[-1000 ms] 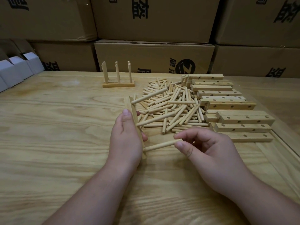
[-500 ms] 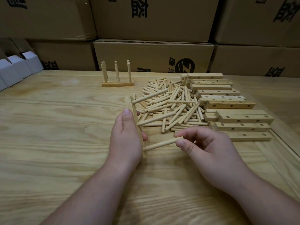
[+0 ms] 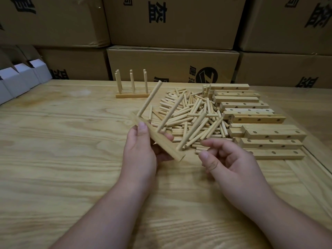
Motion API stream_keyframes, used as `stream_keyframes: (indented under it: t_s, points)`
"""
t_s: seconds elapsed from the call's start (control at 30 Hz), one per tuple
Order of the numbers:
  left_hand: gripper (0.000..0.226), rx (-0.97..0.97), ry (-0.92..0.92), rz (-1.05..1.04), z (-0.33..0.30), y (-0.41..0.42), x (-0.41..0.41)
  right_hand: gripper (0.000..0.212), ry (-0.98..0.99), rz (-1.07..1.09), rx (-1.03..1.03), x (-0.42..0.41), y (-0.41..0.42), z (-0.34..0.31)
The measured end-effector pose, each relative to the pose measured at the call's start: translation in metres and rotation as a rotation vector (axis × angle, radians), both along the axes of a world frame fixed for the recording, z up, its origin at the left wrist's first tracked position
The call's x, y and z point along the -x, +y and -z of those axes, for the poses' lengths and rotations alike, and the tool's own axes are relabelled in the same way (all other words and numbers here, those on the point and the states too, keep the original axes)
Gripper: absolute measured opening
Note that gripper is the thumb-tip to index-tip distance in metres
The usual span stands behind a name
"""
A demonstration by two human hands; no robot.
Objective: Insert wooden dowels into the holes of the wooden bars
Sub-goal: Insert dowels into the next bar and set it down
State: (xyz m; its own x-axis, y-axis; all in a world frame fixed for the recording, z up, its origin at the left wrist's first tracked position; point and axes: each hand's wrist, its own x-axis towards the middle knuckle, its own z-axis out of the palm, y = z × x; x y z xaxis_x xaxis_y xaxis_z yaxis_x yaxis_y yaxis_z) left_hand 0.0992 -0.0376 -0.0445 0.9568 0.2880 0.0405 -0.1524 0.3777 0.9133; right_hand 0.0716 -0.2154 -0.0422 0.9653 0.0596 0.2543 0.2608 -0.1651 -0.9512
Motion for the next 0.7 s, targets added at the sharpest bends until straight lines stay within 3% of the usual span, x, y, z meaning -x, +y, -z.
stream_keyframes:
  t_s: [0.2, 0.4, 0.47, 0.7]
  points:
    - [0.028, 0.170, -0.005, 0.254, -0.006, -0.004, 0.002, 0.033, 0.042, 0.048, -0.002, -0.005, -0.002, 0.003]
    - [0.035, 0.183, -0.015, 0.344, -0.001, -0.004, -0.001, 0.021, 0.072, 0.017, -0.044, -0.010, -0.005, 0.005]
    - [0.039, 0.159, -0.020, 0.343, 0.002, -0.003, -0.001, 0.012, 0.069, 0.032, -0.010, -0.012, -0.005, 0.008]
    - [0.053, -0.136, -0.017, 0.199, 0.005, 0.023, -0.003, 0.010, 0.056, 0.073, 0.048, -0.017, -0.006, 0.013]
